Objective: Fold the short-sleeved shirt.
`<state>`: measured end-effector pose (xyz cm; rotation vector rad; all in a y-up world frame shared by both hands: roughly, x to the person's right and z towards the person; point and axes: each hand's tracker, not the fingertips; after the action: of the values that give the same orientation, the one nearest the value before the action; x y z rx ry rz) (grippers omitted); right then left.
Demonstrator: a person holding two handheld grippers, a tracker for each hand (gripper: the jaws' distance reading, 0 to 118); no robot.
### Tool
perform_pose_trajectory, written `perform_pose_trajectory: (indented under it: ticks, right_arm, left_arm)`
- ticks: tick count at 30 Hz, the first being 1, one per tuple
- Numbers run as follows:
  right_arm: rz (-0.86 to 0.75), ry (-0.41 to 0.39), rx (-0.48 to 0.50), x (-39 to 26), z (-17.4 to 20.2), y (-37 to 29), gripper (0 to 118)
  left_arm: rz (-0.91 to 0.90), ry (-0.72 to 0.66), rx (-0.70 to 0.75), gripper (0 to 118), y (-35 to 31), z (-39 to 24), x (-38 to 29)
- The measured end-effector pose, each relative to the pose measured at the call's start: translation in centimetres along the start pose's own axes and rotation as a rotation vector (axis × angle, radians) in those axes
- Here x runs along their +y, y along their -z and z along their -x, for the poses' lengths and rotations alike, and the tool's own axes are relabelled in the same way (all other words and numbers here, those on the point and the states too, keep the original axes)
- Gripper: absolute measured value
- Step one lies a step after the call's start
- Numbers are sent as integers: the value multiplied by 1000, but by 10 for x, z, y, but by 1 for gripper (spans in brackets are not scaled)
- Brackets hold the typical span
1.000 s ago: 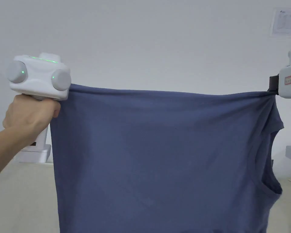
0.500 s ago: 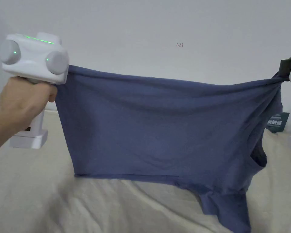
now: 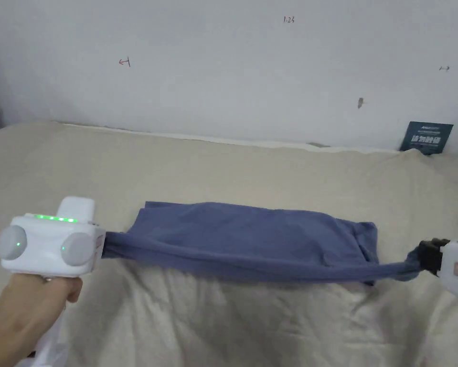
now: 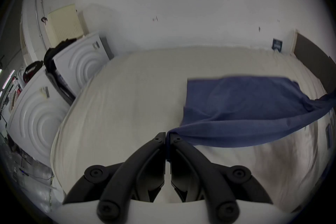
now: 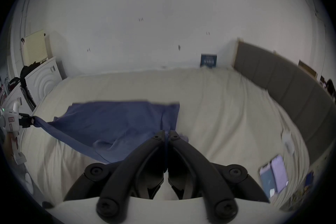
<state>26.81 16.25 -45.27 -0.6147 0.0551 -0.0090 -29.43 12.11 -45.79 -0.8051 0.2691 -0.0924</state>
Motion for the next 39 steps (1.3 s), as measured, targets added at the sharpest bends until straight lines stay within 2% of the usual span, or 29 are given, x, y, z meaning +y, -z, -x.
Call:
perform_pose_trajectory:
  ticks: [2,3,7,13,22,33,34,35,36,37,38,39]
  right_arm:
    - [55,47,5,-40,-3,-10,3]
    - [93,43,18,-58,-5,-15,3]
    - [157,81,11,-123,-14,-31,3]
    - [189,107,8,-179,-28,-75,3]
    - [215,110,2,-213,-42,-117,3]
    - [269,128,-3,-234,-41,-126,3]
    - [266,134,0,-233,-40,-125,7]
    - [264,141,-10,-232,-39,-125,18]
    - [259,148,-41,-230,-39,-126,43]
    - [259,156,-48,-228,-41,-127,90]
    - [259,174,-34,-225,-43,-131,109]
    - [236,186,-29,-222,-43,-136,115]
  left_arm:
    - [22,2,0,3,-6,12,-35]
    - [54,-33,-19,3,-14,9,-56]
    - [98,4,-18,3,-39,2,-114]
    - [132,-21,-39,3,-69,15,-167]
    - [155,-37,-81,3,-112,14,-213]
    - [178,-73,-87,3,-121,18,-235]
    - [175,-80,-83,13,-122,19,-235]
    - [162,-117,-114,37,-123,19,-237]
    - [179,-137,-137,77,-121,21,-237]
    - [197,-159,-154,113,-119,24,-237]
    - [196,-187,-153,114,-122,27,-239]
    - [173,-191,-158,114,-126,29,-238]
